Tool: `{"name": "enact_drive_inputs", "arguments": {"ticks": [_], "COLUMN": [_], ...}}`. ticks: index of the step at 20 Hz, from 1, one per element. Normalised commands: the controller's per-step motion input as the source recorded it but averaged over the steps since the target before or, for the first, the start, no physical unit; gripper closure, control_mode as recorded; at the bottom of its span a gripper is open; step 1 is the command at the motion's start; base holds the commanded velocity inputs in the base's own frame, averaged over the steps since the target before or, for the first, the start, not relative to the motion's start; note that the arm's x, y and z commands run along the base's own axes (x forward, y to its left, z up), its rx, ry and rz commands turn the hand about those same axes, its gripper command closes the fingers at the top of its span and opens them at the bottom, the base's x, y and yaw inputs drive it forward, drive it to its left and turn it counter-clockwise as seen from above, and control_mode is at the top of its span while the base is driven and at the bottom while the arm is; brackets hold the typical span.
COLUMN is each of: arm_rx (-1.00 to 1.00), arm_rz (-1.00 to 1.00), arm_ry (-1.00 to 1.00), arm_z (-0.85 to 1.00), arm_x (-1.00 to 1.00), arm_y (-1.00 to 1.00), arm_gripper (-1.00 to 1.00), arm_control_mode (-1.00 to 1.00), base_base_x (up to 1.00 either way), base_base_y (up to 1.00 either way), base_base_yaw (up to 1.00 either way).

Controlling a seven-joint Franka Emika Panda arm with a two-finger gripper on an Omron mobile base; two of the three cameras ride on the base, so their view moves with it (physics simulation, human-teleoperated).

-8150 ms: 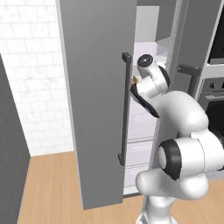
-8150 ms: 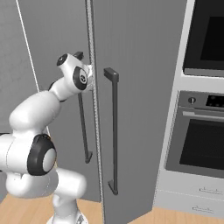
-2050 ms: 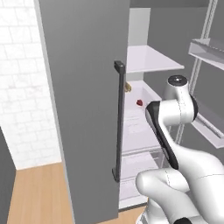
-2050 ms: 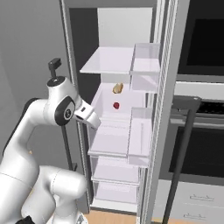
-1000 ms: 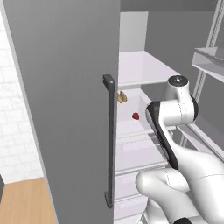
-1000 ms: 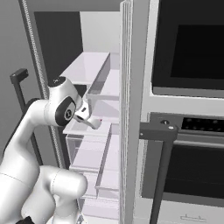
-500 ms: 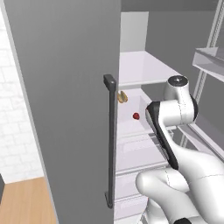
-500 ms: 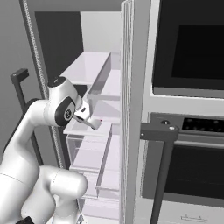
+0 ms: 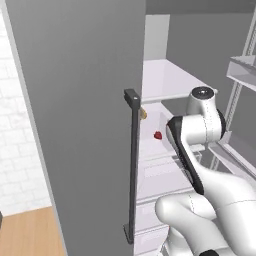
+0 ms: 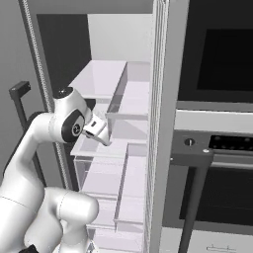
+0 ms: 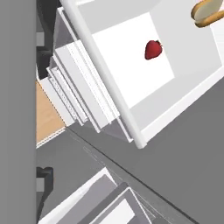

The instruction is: Take the strawberry from the fridge and place it on top of the pancake, located on the dining counter.

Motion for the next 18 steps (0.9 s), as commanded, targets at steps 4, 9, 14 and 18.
{"name": "enact_drive_inputs", "arguments": {"ticks": [4,9,14,18], "arm_rx": [0.0,0.0,0.06,0.01], "arm_rz": [0.0,0.0,0.22,0.37], "arm_ry": [0.0,0.0,-0.09,-0.16], "arm_z": [0.0,0.0,-0.36,-0.66], "arm_x": [0.0,0.0,0.13,0.31], "arm_y": [0.0,0.0,0.11,0.24], "arm_gripper": [-1.0,-1.0,-1.0,-1.0], "arm_control_mode": [1.0,1.0,-1.0,-1.0], "base_base_x": [0.4,0.02,0.0,0.0], "base_base_y": [0.22,0.08,0.06,0.0], "base_base_yaw": [-0.21,-0.01,0.03,0.0]}}
